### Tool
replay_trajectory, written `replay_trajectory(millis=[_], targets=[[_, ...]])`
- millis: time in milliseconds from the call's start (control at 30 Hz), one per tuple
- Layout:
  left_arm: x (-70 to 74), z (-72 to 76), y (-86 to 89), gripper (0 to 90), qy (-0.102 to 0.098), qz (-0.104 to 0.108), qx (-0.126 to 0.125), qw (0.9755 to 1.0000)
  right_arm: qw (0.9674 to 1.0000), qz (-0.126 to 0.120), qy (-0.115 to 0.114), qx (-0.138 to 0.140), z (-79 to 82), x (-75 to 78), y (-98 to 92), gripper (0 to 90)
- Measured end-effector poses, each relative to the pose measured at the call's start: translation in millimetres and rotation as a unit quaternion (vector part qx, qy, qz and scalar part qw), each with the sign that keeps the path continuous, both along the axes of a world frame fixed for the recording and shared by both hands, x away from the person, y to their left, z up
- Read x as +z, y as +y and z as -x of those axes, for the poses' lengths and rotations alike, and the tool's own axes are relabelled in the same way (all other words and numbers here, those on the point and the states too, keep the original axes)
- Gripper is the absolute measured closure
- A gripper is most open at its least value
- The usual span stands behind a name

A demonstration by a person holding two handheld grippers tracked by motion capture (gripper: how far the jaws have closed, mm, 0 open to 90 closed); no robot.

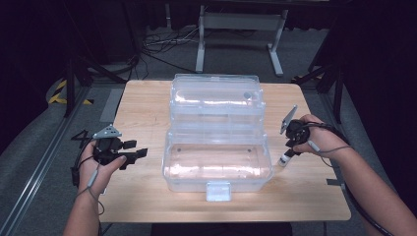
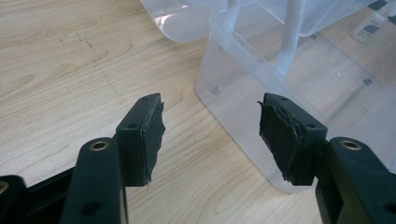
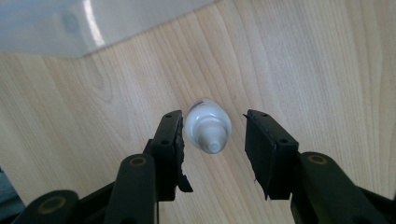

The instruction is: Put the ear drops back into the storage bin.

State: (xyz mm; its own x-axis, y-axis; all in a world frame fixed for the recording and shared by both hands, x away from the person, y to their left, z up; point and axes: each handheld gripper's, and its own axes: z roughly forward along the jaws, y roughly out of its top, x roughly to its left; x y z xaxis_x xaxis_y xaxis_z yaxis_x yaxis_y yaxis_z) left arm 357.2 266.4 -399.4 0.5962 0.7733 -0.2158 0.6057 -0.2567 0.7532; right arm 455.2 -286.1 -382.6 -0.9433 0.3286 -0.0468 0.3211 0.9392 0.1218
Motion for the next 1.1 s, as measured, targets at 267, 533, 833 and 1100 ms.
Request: replay_trajectory(millis=[267,533,833,1100], targets=[[-3.3,-2.0,1.5,40.0,0.004,0.0,0.002,1.0,0.9999,0.008,0.004,0.011,-2.0,-11.3,1.8,66.3],[-3.4,-1.6,3.1,40.0,0.004,0.005,0.005,1.0,0.9999,0.006,0.008,0.009,-1.9,-12.8,2.4,71.5],[-2.9,-1.3,5.5,40.0,0.003,0.007,0.009,0.9999,0.9999,-0.005,0.004,0.008,0.6,4.5,2.1,71.5],[-3.4,-1.8,5.4,40.0,0.003,0.005,0.007,1.0,0.9998,-0.018,0.013,0.002,8.5,29.7,5.5,71.6]])
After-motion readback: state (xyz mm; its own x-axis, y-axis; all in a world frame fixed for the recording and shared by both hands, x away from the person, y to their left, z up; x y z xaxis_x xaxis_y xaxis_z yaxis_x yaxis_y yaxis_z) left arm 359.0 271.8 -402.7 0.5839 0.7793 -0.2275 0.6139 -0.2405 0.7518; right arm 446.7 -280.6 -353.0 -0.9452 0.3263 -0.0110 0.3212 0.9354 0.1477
